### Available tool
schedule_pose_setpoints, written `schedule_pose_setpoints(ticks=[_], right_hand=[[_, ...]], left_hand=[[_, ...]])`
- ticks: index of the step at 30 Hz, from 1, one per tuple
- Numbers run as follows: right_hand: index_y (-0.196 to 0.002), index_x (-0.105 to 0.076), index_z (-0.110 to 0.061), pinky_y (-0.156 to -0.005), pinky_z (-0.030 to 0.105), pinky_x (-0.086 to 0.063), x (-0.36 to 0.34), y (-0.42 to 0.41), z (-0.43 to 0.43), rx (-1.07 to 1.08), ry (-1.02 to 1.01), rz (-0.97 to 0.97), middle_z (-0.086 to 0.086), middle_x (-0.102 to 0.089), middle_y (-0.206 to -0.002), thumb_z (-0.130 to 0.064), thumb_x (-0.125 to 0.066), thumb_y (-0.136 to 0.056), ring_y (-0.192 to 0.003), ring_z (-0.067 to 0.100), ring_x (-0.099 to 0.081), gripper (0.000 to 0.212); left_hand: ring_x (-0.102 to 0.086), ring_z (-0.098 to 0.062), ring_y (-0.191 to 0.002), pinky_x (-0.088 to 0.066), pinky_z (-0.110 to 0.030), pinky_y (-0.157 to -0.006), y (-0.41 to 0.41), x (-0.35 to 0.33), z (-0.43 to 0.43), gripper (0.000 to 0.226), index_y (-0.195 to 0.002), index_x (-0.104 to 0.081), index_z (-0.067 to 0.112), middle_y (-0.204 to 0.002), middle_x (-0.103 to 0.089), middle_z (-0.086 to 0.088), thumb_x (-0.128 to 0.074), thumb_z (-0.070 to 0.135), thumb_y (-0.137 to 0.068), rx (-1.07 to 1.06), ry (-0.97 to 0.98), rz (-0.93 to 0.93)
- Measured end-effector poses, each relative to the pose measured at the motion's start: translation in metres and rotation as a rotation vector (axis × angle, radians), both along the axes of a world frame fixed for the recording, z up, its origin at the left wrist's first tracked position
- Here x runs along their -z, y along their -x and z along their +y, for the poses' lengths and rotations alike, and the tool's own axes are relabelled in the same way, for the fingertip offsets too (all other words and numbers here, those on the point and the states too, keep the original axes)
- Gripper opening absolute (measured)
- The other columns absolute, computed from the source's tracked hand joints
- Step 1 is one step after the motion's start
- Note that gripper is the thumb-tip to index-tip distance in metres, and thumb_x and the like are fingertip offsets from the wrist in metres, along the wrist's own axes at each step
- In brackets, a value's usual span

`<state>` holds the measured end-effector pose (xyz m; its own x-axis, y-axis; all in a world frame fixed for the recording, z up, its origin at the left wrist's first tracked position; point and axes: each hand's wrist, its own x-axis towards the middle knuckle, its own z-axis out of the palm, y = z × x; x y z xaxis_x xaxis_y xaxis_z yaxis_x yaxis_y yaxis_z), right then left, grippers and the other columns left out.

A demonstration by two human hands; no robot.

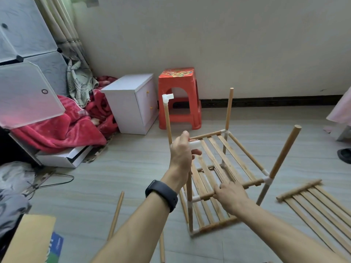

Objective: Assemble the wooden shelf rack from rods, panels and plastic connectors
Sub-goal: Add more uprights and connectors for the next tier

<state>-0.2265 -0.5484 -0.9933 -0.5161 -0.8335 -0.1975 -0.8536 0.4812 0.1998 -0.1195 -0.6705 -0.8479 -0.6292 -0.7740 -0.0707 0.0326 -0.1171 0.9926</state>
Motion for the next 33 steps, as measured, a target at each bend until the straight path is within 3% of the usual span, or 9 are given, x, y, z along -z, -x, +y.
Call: schedule_pose_setpoints(ticks=[5, 10, 16, 20, 22, 25, 29, 31, 33], right_hand=[[-0.122, -0.057, -0.019, -0.074, 0.036, -0.038, -0.004, 0.001, -0.003, -0.020, -0.021, 0.026, 0.000, -0.066, -0.100, -0.050, -0.034, -0.108, -0.090, 0.022, -0.063, 0.040], [-0.117, -0.058, -0.017, -0.068, 0.032, -0.046, 0.002, -0.007, -0.007, -0.034, -0.005, 0.034, -0.002, -0.066, -0.091, -0.050, -0.037, -0.107, -0.075, 0.017, -0.061, 0.040], [-0.110, -0.060, -0.019, -0.065, 0.033, -0.043, 0.012, -0.010, -0.008, -0.054, 0.020, 0.060, -0.003, -0.062, -0.084, -0.050, -0.036, -0.107, -0.069, 0.017, -0.057, 0.040], [-0.102, -0.060, -0.021, -0.063, 0.033, -0.041, 0.014, -0.011, -0.007, -0.048, 0.053, 0.014, -0.005, -0.058, -0.078, -0.049, -0.038, -0.107, -0.069, 0.015, -0.058, 0.036], [-0.102, -0.064, -0.023, -0.067, 0.031, -0.049, 0.003, -0.012, -0.006, 0.001, 0.085, -0.086, -0.006, -0.062, -0.088, -0.045, -0.042, -0.107, -0.078, 0.014, -0.062, 0.031], [-0.129, -0.064, -0.029, -0.098, 0.038, -0.050, -0.036, -0.004, 0.003, 0.104, 0.448, -0.214, -0.005, -0.061, -0.131, -0.045, -0.049, -0.101, -0.122, 0.018, -0.057, 0.036], [-0.122, -0.063, -0.016, -0.097, 0.046, -0.042, -0.110, 0.028, 0.043, 0.193, 1.137, 0.224, 0.012, -0.054, -0.136, -0.039, -0.058, -0.091, -0.131, 0.030, -0.046, 0.039], [-0.126, -0.053, -0.017, -0.100, 0.048, -0.037, -0.132, 0.049, 0.066, 0.383, 1.231, 0.269, 0.013, -0.045, -0.141, -0.043, -0.058, -0.088, -0.134, 0.032, -0.039, 0.046], [-0.134, -0.046, -0.018, -0.103, 0.052, -0.037, -0.140, 0.069, 0.087, 0.601, 1.206, -0.009, 0.014, -0.044, -0.144, -0.047, -0.051, -0.096, -0.133, 0.033, -0.040, 0.049]], left_hand=[[-0.049, -0.008, -0.047, -0.044, -0.020, -0.050, -0.005, 0.004, -0.006, 0.035, -0.095, -0.047, 0.015, -0.065, -0.049, -0.003, -0.034, 0.045, -0.107, 0.019, 0.048, 0.036], [-0.044, -0.010, -0.052, -0.041, -0.023, -0.052, -0.017, 0.008, -0.008, 0.056, -0.095, -0.053, 0.015, -0.062, -0.047, 0.001, -0.034, 0.067, -0.100, 0.065, 0.007, 0.096], [-0.036, -0.009, -0.052, -0.032, -0.021, -0.045, -0.013, 0.012, -0.012, 0.021, -0.092, -0.047, 0.013, -0.065, -0.036, 0.004, -0.047, 0.033, -0.096, -0.051, 0.112, 0.146], [-0.036, -0.010, -0.050, -0.031, -0.022, -0.043, -0.007, 0.016, -0.015, 0.019, -0.083, -0.046, 0.014, -0.062, -0.036, 0.002, -0.045, 0.033, -0.089, -0.052, 0.144, 0.193], [-0.036, -0.010, -0.050, -0.030, -0.022, -0.042, -0.007, 0.019, -0.019, 0.020, -0.083, -0.045, 0.014, -0.063, -0.035, 0.001, -0.045, 0.033, -0.088, -0.050, 0.148, 0.200], [-0.035, -0.010, -0.048, -0.027, -0.025, -0.042, -0.005, 0.023, -0.027, 0.020, -0.080, -0.044, 0.015, -0.059, -0.035, 0.003, -0.045, 0.034, -0.087, -0.019, 0.153, 0.192], [-0.034, -0.011, -0.045, -0.025, -0.027, -0.044, -0.002, 0.021, -0.031, 0.019, -0.077, -0.044, 0.015, -0.054, -0.033, 0.004, -0.045, 0.032, -0.085, 0.000, 0.152, 0.192], [-0.033, -0.012, -0.046, -0.025, -0.028, -0.044, 0.000, 0.021, -0.029, 0.020, -0.078, -0.043, 0.014, -0.057, -0.032, 0.001, -0.044, 0.033, -0.085, -0.031, 0.159, 0.188], [-0.034, -0.012, -0.046, -0.026, -0.029, -0.043, 0.002, 0.023, -0.028, 0.022, -0.078, -0.043, 0.014, -0.056, -0.033, 0.002, -0.043, 0.035, -0.086, -0.064, 0.172, 0.174]])
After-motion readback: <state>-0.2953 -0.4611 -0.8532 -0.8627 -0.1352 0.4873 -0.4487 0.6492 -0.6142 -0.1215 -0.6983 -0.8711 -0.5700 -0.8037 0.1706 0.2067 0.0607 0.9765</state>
